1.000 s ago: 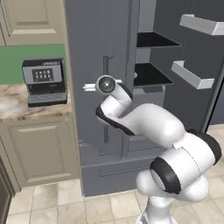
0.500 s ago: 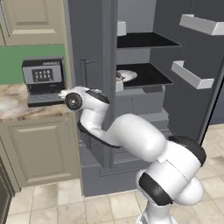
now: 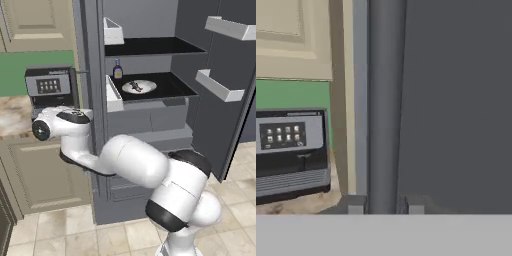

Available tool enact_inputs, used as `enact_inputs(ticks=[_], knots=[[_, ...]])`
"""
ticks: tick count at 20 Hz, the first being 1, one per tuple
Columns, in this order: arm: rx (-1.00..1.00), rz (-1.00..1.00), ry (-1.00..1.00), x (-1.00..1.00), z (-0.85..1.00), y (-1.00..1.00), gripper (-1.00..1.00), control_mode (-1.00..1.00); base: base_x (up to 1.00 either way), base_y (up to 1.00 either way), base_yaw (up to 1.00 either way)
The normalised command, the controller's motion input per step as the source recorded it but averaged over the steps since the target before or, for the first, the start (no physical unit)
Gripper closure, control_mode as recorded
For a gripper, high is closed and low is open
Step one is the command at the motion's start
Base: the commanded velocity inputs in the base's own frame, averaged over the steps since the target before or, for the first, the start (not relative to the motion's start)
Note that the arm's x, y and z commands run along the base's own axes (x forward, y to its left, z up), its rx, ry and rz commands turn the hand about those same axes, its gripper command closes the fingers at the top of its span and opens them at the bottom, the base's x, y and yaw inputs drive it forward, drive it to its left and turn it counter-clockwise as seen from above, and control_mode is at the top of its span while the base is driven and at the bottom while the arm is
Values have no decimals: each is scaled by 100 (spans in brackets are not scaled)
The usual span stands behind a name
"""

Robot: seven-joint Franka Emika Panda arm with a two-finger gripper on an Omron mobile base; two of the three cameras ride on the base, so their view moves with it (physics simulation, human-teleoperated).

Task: Retrieve the fish from the fridge and place it on the saucepan with marinade on the stove.

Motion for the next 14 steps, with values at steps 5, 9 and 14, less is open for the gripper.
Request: enact_inputs(ticks=[5, 9, 14], knots=[[-1, -9, -23, -100, 19, -17, -100, -100, 0, 0, 0], [1, -8, -23, -100, 49, -56, -100, -100, 0, 0, 0], [6, -7, -12, -79, 57, -92, -100, -100, 0, 0, 0]])
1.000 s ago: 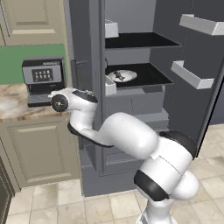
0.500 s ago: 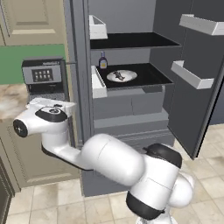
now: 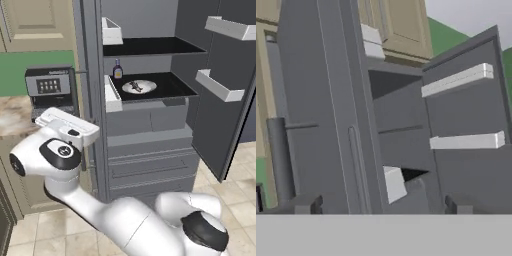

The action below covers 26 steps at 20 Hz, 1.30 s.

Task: Retrieve the fish from the fridge and place it on the saucepan with marinade on the stove.

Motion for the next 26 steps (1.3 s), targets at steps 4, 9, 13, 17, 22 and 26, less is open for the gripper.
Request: enact_inputs(ticks=[4, 9, 13, 17, 22, 26], knots=[[7, 0, -1, -58, 49, -100, -100, -100, 0, 0, 0], [0, 5, 0, -65, 19, -100, -100, -100, 0, 0, 0], [-2, 19, 0, -28, 0, -100, -100, -100, 0, 0, 0], [-4, 31, 1, -1, 0, -86, -100, -100, 0, 0, 0], [-8, 39, 9, 0, 0, -60, -100, -100, 0, 0, 0], [-8, 40, 16, 16, 0, -22, -100, -100, 0, 0, 0]])
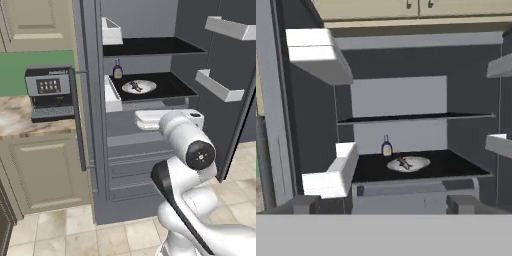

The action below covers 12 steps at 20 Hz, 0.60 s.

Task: Retrieve the fish from the fridge and place it on the saucepan with marinade on the stove.

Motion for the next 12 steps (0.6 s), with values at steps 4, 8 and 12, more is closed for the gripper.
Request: enact_inputs(ticks=[4, 8, 12], knots=[[-3, 35, 18, 40, 9, -1, -100, -100, 0, 0, 0], [0, 32, 9, 47, 31, 2, -100, -100, 0, 0, 0], [2, 30, 1, 43, 30, 19, -100, -100, 0, 0, 0]])
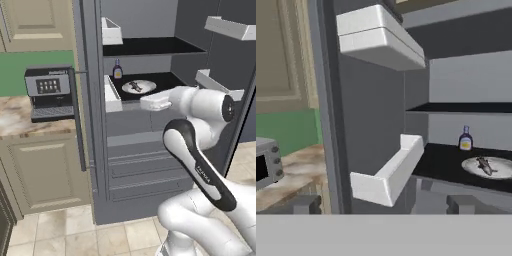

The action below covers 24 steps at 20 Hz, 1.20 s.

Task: Retrieve the fish from the fridge and place it on the saucepan with marinade on the stove.

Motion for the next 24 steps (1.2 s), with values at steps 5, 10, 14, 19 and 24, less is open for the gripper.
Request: enact_inputs(ticks=[5, 10, 14, 19, 24], knots=[[2, 23, 1, 35, 12, 43, -100, -100, 0, 0, 0], [0, 10, -4, 42, 0, 46, -100, -100, 0, 0, 0], [0, 4, 0, 56, 0, 31, -100, -100, 0, 0, 0], [0, 0, 0, 62, 0, 28, -100, -100, 0, 0, 0], [0, 0, 0, 56, -1, 41, -100, -100, 0, 0, 0]])
